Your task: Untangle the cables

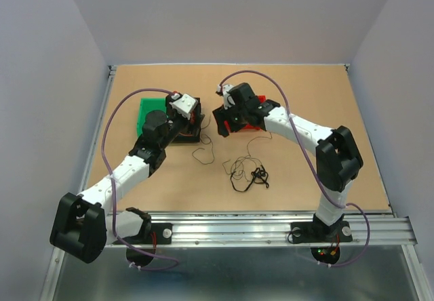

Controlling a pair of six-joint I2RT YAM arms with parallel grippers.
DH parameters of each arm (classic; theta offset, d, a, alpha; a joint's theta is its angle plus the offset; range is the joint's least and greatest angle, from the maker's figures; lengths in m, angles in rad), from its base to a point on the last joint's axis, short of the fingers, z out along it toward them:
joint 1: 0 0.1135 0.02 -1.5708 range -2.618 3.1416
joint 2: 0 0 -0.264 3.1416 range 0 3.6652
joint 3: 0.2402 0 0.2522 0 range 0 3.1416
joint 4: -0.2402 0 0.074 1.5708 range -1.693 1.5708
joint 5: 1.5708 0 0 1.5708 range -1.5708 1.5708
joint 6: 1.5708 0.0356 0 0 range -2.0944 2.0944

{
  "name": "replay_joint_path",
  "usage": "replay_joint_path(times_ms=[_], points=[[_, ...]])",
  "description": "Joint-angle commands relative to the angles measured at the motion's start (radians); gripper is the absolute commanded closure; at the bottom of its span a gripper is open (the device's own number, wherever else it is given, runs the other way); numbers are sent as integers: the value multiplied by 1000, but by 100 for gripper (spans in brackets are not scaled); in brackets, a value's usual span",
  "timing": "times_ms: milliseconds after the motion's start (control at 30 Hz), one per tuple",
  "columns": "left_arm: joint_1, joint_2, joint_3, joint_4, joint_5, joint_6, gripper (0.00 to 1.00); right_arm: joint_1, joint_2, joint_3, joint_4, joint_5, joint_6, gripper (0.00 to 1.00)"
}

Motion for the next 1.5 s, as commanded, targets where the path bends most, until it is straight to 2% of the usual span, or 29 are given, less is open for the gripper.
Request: replay_joint_path(times_ms=[0,267,567,600,733,800,900,933,1200,1467], points=[[15,-39,41,47,-47,-29,16,69,-67,-114,200,2,37,23],[45,-73,21,77,-70,-57,15,146,-17,-171,316,71,89,23],[52,-74,18,83,-65,-57,16,153,111,-84,369,53,92,33],[50,-74,18,83,-65,-56,16,156,131,-73,369,42,94,37],[52,-77,17,81,-64,-54,16,163,169,-39,372,19,92,42],[52,-76,15,83,-61,-54,16,164,175,-27,373,5,88,59],[53,-73,14,83,-61,-45,16,164,171,-24,373,-10,80,96],[52,-70,14,81,-64,-43,16,164,163,-33,373,0,80,99],[53,-68,12,83,-62,-36,16,164,-30,-113,375,102,80,99],[53,-77,7,87,-59,-37,16,153,-107,-69,376,233,-90,99]])
